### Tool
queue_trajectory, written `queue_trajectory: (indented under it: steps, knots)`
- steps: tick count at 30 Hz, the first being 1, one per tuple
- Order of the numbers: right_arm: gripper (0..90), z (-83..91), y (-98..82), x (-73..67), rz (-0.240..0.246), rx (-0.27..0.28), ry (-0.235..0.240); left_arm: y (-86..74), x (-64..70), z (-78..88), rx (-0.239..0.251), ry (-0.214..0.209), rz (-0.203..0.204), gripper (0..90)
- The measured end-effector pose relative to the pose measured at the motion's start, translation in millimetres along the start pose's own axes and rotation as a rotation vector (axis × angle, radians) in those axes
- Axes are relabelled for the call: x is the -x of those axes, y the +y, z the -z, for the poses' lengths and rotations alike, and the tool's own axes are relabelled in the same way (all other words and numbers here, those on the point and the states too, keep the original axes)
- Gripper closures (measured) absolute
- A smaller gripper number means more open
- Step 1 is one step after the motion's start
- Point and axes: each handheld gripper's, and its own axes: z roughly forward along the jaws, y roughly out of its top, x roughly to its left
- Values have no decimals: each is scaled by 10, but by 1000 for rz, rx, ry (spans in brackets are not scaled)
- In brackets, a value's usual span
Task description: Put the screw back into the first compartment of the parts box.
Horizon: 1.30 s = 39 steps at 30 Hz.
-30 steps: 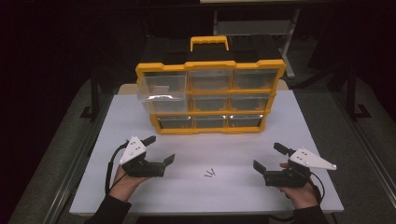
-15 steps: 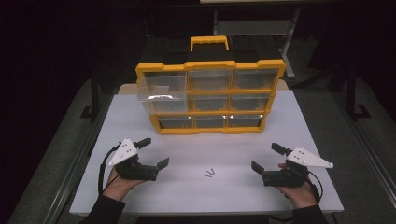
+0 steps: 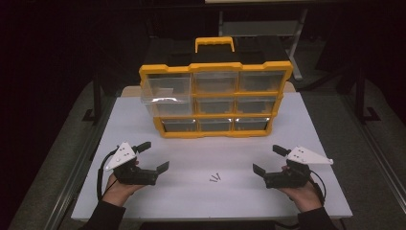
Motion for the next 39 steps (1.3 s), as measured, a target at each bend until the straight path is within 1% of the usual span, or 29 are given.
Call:
queue_trajectory:
  steps: [3, 4, 6, 8, 10, 11, 14, 16, 17, 20, 22, 25, 26, 28, 32, 36, 39]
  knots:
    - [0, -16, 22, -11, -6, -2, 15, -11, 21, 8, -9, 3, -14, 23]
    - [0, -27, 37, -21, 2, -6, 21, -9, 20, 10, -15, 1, -23, 23]
    - [0, -44, 52, -31, 12, -10, 29, -9, 39, 5, -14, -3, -26, 23]
    - [0, -64, 64, -37, 11, -17, 42, -8, 52, 3, -15, -4, -19, 23]
    - [0, -87, 81, -44, 10, -29, 55, -11, 54, -2, -20, -4, -23, 23]
    - [0, -104, 92, -48, 13, -33, 64, -12, 53, -2, -23, -4, -26, 23]
    - [0, -146, 119, -67, 26, -56, 79, -18, 54, -1, -31, -8, -15, 23]
    - [0, -173, 133, -77, 33, -70, 93, -21, 57, 1, -38, -5, -27, 23]
    - [0, -188, 140, -82, 34, -77, 101, -23, 59, 0, -37, -4, -32, 23]
    - [0, -230, 163, -107, 38, -101, 119, -24, 58, -5, -34, 0, -24, 23]
    - [0, -258, 177, -116, 40, -110, 130, -19, 62, -5, -32, 5, -25, 23]
    - [2, -295, 197, -125, 41, -126, 140, -17, 59, -1, -39, 2, -31, 23]
    - [19, -308, 204, -129, 44, -129, 145, -18, 57, -1, -42, 1, -32, 23]
    - [25, -333, 212, -133, 44, -134, 153, -20, 58, -5, -38, 5, -28, 23]
    - [28, -379, 227, -144, 52, -147, 160, -19, 59, -6, -37, 12, -34, 23]
    - [43, -434, 243, -160, 59, -170, 173, -20, 57, -9, -40, 13, -34, 23]
    - [52, -470, 256, -173, 70, -182, 181, -22, 57, -12, -45, 13, -50, 23]
